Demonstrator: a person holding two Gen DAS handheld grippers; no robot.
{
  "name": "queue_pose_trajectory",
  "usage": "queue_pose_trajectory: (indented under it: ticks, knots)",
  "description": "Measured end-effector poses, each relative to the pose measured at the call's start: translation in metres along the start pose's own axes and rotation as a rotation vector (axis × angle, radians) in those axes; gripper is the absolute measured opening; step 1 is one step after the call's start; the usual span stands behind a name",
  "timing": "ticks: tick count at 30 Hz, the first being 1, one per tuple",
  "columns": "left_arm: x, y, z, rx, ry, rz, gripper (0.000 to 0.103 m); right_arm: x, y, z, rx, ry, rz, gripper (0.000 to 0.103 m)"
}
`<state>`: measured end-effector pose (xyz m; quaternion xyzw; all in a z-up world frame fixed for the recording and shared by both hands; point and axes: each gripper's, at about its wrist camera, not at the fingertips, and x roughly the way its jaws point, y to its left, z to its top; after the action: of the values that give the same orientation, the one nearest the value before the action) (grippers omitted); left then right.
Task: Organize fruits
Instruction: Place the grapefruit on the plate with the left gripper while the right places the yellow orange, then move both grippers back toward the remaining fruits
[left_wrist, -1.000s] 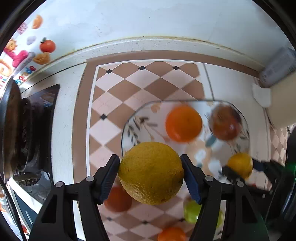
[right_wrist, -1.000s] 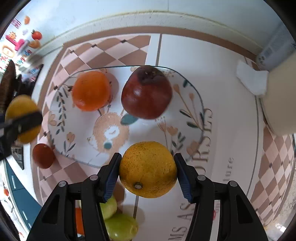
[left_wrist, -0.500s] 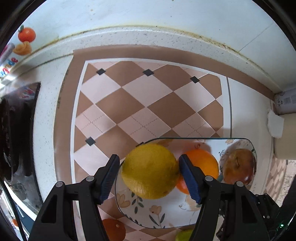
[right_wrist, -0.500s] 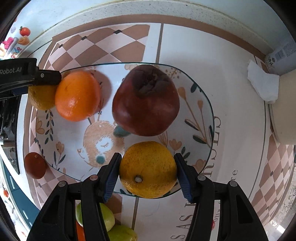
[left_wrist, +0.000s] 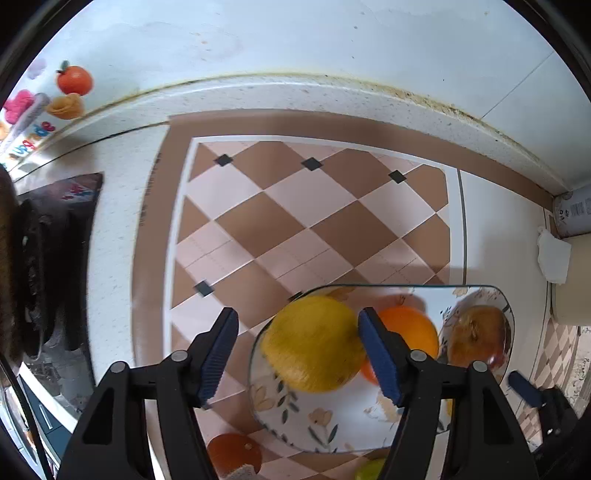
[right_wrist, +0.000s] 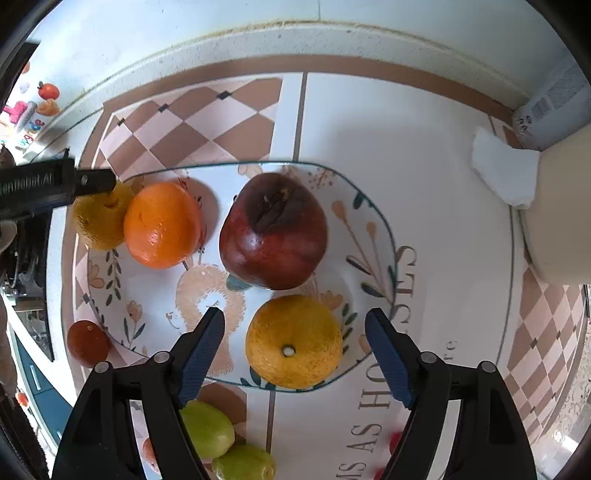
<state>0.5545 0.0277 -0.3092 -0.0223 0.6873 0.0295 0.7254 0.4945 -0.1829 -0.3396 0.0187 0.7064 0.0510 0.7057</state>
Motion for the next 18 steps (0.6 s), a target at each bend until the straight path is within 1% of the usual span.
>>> queue_pose_trajectory:
  ticks: [1, 2, 3, 4, 8, 10, 12, 18]
  knots:
    - [-0.004, 0.001, -0.003, -0.001, -0.007, 0.003, 0.075, -0.004, -0.002, 0.0, 0.002, -0.011, -0.009, 0.091]
    - [-0.01, 0.002, -0.009, -0.004, -0.02, 0.011, 0.078, -0.01, -0.004, -0.002, 0.0, -0.026, -0.02, 0.091]
    - [-0.015, 0.004, -0.014, -0.003, -0.031, 0.015, 0.084, -0.016, -0.004, -0.006, -0.001, -0.037, -0.031, 0.091]
    - [-0.019, 0.005, -0.021, 0.0, -0.04, 0.021, 0.087, -0.019, -0.005, -0.007, 0.0, -0.045, -0.041, 0.091]
    - [-0.034, 0.008, -0.049, 0.0, -0.079, 0.03, 0.087, -0.035, -0.004, -0.023, -0.004, -0.073, -0.062, 0.091]
    - [-0.043, 0.004, -0.07, -0.004, -0.092, 0.03, 0.087, -0.048, -0.002, -0.034, 0.0, -0.077, -0.05, 0.091]
    - [-0.052, 0.005, -0.084, -0.008, -0.112, 0.035, 0.087, -0.055, 0.005, -0.042, 0.002, -0.087, -0.046, 0.091]
    - [-0.084, 0.004, -0.12, 0.002, -0.182, 0.034, 0.087, -0.086, 0.014, -0.071, 0.008, -0.159, -0.027, 0.091]
